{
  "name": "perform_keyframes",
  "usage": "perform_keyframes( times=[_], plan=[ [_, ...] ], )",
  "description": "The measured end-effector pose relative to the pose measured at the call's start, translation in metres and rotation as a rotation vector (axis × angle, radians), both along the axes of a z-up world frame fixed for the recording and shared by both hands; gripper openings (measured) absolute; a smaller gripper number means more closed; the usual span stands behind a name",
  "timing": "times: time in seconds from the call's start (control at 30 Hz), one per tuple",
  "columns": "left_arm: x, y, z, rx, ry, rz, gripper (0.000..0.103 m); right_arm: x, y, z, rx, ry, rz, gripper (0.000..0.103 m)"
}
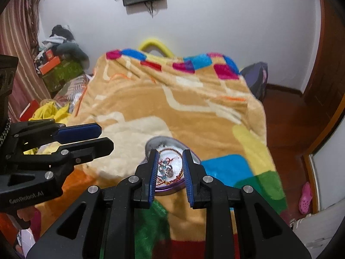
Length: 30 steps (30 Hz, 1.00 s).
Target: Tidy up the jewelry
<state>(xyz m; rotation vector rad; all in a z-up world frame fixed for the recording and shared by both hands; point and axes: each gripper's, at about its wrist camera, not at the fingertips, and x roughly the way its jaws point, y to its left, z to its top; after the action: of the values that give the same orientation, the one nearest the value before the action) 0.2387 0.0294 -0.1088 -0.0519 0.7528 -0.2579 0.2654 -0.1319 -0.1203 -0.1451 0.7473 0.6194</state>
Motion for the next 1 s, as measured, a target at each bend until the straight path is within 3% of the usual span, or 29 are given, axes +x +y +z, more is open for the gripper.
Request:
perform_keyframes(
  times=[0.33,0.57,0.63,0.7,0.77,0.83,0.9,1.0],
  plan=[
    [-0.08,0.004,0.091,-0.026,-0.252,0.046,0.045,-0.074,-0.03,0.094,0.155,-0.249,-0.042,0.02],
    [-0.146,0.004,0.138,-0.039,-0.453,0.116,0.055,-0.137,-0.049,0.137,0.26,-0.439,-0.083,0.02],
    [-0.165,0.005,0.146,-0.044,-0.5,0.139,0.059,-0.153,-0.052,0.143,0.274,-0.486,-0.094,0.027],
    [-0.181,0.005,0.151,-0.041,-0.541,0.157,0.062,-0.166,-0.054,0.148,0.286,-0.538,-0.113,0.043],
    [-0.194,0.005,0.154,-0.029,-0.571,0.173,0.066,-0.174,-0.053,0.149,0.289,-0.579,-0.131,0.051],
    [-0.208,0.004,0.157,-0.021,-0.599,0.19,0.075,-0.181,-0.051,0.149,0.285,-0.606,-0.152,0.057],
    [-0.218,0.005,0.157,-0.022,-0.617,0.208,0.093,-0.184,-0.049,0.146,0.289,-0.613,-0.163,0.07],
    [-0.231,0.007,0.157,-0.019,-0.644,0.247,0.102,-0.189,-0.049,0.145,0.288,-0.637,-0.197,0.085]
  ],
)
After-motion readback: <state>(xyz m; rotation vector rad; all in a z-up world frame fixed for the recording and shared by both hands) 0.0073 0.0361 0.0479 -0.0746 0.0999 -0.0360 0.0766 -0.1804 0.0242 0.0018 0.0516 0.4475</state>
